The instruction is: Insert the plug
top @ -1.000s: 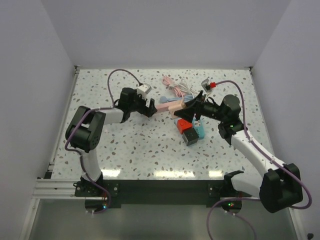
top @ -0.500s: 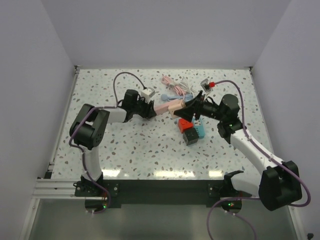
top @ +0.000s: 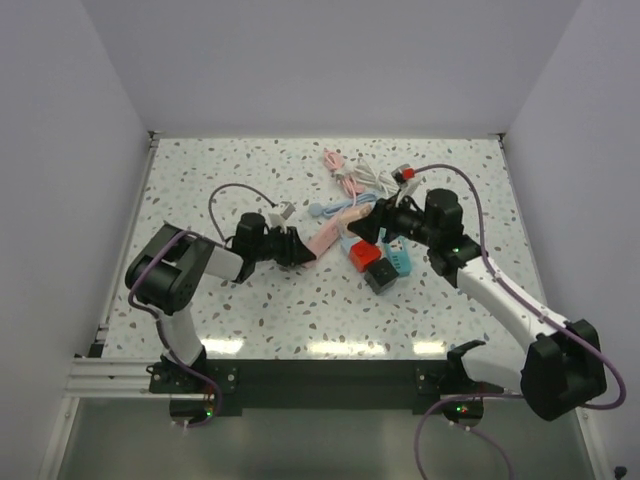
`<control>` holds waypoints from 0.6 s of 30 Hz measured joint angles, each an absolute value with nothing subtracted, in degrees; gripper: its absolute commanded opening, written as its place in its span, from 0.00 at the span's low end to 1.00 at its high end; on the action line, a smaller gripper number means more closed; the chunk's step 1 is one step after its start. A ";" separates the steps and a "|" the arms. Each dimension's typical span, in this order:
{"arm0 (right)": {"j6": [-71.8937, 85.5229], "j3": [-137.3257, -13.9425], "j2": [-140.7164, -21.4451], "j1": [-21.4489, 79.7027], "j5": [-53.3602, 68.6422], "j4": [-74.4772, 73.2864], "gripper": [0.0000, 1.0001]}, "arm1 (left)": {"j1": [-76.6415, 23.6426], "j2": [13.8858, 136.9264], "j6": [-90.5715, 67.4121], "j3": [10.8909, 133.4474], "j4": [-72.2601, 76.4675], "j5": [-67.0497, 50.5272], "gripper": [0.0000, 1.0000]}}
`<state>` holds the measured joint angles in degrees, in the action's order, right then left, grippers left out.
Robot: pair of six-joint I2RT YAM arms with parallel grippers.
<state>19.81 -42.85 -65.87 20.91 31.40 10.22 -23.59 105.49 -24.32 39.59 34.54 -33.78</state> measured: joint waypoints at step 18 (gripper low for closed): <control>13.28 -50.96 -87.18 34.02 15.49 3.27 0.00 | -26.59 103.28 -43.51 24.91 54.57 -31.94 0.53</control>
<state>13.28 -50.96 -87.18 34.02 15.49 3.27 -26.59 103.28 -43.51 24.91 54.57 -31.94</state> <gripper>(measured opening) 0.639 0.485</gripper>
